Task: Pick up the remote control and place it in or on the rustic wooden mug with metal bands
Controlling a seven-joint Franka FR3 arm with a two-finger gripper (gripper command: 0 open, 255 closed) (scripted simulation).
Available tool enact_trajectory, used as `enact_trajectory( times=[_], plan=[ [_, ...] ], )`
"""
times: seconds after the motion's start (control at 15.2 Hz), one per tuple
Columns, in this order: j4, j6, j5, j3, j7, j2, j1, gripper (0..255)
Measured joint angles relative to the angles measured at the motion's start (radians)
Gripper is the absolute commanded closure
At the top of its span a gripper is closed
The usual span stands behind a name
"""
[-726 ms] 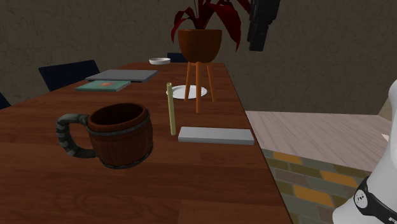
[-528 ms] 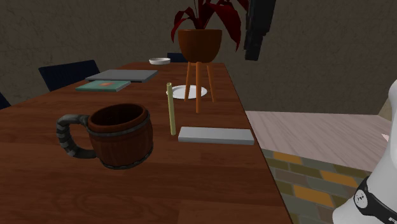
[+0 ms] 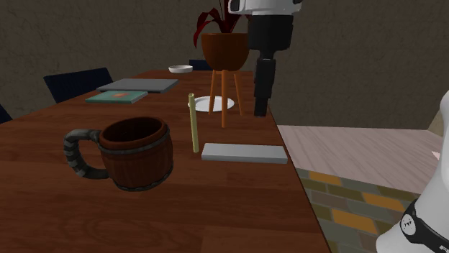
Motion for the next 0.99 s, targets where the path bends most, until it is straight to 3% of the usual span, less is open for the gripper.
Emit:
enact_trajectory(
  times=[0.4,0.99],
  plan=[
    [-0.054,0.217,0.011,-0.039,-0.033,0.188,-0.002,0],
    [-0.097,0.374,0.014,-0.052,-0.043,0.306,-0.003,0]
  ],
)
